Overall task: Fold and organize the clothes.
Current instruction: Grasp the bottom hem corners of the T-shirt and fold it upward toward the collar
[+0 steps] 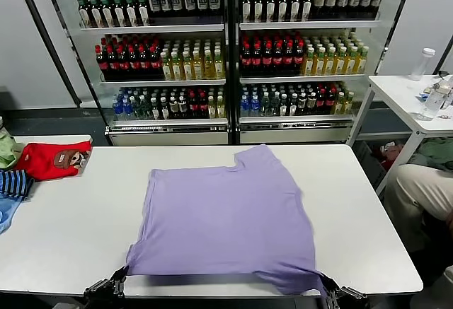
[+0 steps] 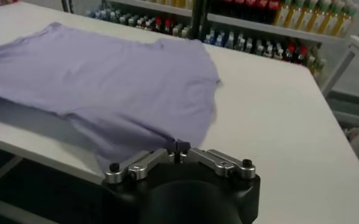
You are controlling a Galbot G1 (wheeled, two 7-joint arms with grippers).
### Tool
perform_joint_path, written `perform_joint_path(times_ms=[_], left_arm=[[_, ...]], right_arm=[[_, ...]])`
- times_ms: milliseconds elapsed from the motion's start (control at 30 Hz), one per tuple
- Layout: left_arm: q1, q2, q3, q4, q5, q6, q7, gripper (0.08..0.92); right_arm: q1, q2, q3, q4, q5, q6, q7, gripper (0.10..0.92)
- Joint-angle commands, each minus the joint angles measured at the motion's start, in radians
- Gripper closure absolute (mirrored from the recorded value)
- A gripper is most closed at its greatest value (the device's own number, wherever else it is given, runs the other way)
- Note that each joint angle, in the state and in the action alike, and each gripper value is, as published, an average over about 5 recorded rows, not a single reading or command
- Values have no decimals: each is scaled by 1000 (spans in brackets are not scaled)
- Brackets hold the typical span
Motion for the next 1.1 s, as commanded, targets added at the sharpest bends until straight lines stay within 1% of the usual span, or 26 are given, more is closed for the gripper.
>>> perform_joint_path(times_ms=[33, 167, 333, 500, 700, 1100], left_arm=[[-206, 62, -4, 63, -73, -17, 24, 911], [-348, 38, 81, 165, -37, -29, 56, 911], [-432, 21, 152, 263, 38, -60, 69, 911], [-477, 24, 174, 322, 49, -66, 87, 911], [-534, 38, 214, 383, 31, -54, 107, 911], [-585, 52, 236, 431, -1, -34, 129, 911]], right_arm=[[273, 31, -99, -33, 4, -59, 18, 914], [423, 45, -175, -105, 13, -117, 42, 914], [545, 46, -245, -197, 20, -150, 58, 914], [601, 58, -262, -275, 13, -153, 56, 914], [656, 74, -272, -353, -46, -145, 10, 914], [715, 107, -339, -425, -47, -142, 1, 914]])
